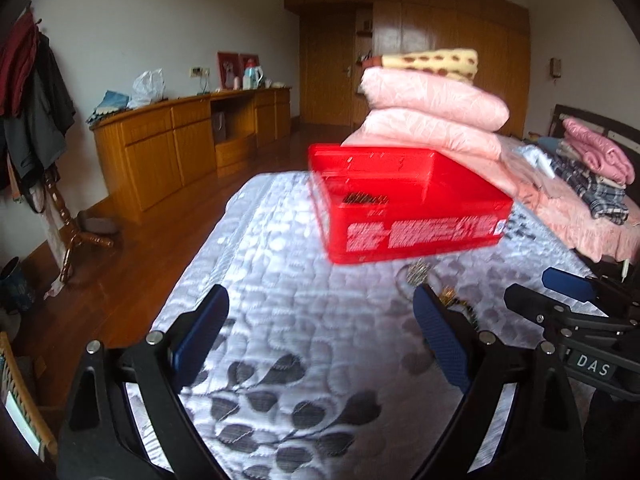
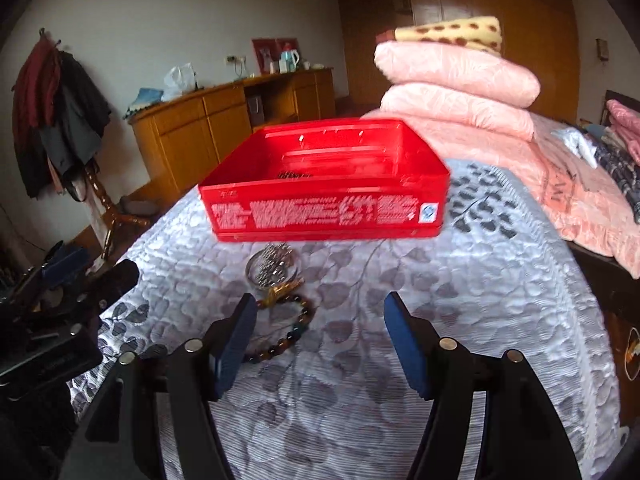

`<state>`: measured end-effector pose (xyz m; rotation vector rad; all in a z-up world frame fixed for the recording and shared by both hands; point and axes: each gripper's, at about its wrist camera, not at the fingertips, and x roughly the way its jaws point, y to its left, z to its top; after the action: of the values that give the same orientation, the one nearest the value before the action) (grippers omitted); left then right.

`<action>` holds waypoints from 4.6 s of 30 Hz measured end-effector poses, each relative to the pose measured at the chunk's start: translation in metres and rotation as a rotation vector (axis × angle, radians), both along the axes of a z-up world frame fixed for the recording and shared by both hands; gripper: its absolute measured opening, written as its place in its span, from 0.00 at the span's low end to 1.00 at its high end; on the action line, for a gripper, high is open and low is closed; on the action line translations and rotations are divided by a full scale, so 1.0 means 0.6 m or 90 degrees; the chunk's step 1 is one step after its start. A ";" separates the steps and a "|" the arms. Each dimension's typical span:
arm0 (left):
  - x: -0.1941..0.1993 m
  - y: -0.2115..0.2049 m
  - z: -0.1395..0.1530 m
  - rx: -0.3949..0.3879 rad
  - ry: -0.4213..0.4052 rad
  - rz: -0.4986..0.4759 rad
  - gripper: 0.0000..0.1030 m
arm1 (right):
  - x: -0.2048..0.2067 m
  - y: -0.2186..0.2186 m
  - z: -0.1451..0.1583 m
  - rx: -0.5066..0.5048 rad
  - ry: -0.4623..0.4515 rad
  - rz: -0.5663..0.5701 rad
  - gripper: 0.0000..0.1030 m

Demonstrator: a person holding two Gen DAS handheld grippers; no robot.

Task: Organize jewelry
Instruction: 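Withdraw both grippers from the red tin toward the remaining jewelry, then reach the right gripper to the gold charm and close on it, then grasp the multicolour bead bracelet with the left gripper while the right gripper holds the gold charm, then carry the charm and bracelet over the red tin and release both inside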

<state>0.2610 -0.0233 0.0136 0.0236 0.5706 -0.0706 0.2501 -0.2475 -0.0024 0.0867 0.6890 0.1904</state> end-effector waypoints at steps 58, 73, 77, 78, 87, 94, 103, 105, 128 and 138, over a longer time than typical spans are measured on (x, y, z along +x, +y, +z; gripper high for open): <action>0.025 0.025 -0.030 -0.027 0.093 0.013 0.88 | 0.095 0.046 -0.047 -0.023 0.131 0.066 0.27; 0.032 -0.016 -0.032 -0.040 0.111 -0.039 0.87 | 0.067 -0.027 -0.004 0.017 0.080 0.023 0.20; 0.028 -0.057 -0.035 -0.051 0.122 -0.076 0.87 | 0.055 -0.067 0.003 0.023 0.074 -0.009 0.20; 0.025 -0.069 -0.036 -0.050 0.122 -0.083 0.87 | 0.052 -0.075 0.002 0.025 0.075 -0.015 0.20; 0.017 -0.174 -0.047 -0.039 0.131 -0.156 0.71 | 0.030 -0.132 -0.016 0.044 0.083 -0.044 0.20; 0.041 -0.209 -0.069 -0.030 0.178 -0.166 0.53 | 0.023 -0.139 -0.026 0.063 0.085 -0.038 0.20; 0.062 -0.200 -0.090 -0.062 0.226 -0.148 0.07 | 0.024 -0.134 -0.033 0.072 0.088 -0.031 0.20; 0.062 -0.193 -0.088 -0.078 0.226 -0.148 0.06 | 0.023 -0.132 -0.032 0.071 0.088 -0.031 0.20; 0.040 -0.061 0.058 -0.178 0.058 -0.105 0.06 | 0.049 -0.095 0.070 0.033 0.003 -0.012 0.20; 0.081 -0.070 0.116 -0.179 0.000 -0.112 0.06 | 0.115 -0.082 0.124 0.011 -0.028 -0.004 0.20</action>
<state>0.3098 -0.0651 0.0832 -0.2002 0.5529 -0.3221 0.3193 -0.2968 0.0719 0.1005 0.6429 0.1918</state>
